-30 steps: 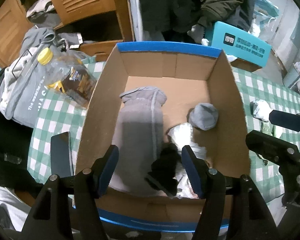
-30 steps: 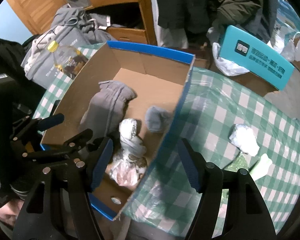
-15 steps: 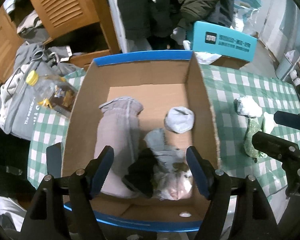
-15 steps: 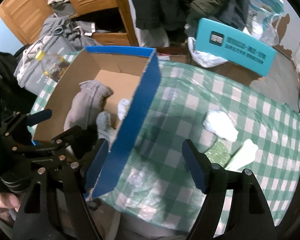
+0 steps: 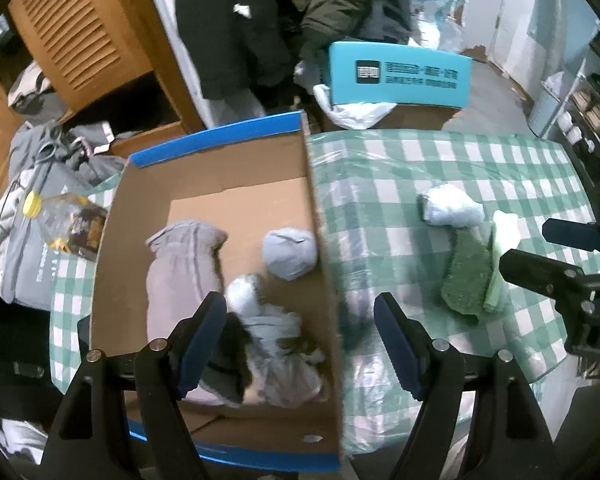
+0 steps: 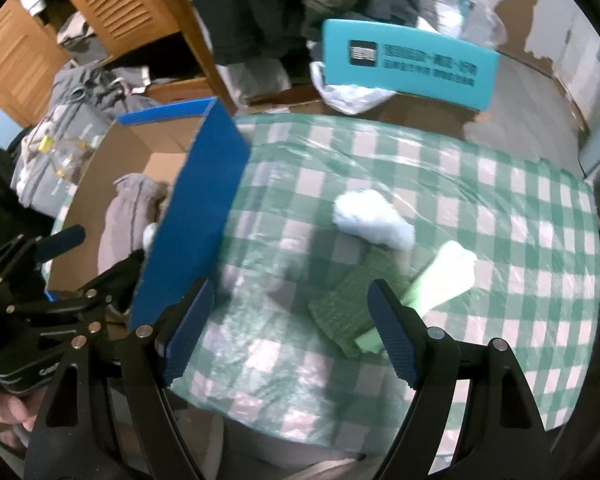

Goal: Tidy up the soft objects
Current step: 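Move both tools back over the table toward the green items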

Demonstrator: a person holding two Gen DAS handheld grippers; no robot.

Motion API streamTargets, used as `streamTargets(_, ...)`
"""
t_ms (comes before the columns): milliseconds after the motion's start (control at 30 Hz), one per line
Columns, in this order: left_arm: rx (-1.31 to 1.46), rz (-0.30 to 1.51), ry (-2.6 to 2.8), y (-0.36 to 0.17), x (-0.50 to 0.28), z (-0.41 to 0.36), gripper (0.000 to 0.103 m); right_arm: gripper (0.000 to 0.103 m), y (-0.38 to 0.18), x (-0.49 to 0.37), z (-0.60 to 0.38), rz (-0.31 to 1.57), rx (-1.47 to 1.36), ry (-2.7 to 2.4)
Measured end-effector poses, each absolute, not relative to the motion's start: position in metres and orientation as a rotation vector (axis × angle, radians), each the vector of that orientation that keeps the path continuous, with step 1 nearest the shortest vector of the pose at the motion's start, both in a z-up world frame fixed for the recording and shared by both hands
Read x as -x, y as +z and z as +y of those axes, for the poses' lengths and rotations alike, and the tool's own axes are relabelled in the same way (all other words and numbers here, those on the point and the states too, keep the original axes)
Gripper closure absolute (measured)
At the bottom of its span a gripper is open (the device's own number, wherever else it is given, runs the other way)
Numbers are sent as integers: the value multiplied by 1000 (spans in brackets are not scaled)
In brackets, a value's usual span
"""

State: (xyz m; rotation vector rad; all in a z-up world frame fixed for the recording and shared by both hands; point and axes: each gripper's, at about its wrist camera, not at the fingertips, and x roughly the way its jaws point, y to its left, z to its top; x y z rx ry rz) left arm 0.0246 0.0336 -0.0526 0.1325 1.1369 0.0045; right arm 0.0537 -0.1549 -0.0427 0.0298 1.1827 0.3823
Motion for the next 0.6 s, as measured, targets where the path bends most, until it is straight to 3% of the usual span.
streamTargets(600, -176, 1173, -101, -68, -33, -26, 25, 23, -75, -65, -230, 1243, -110, 225)
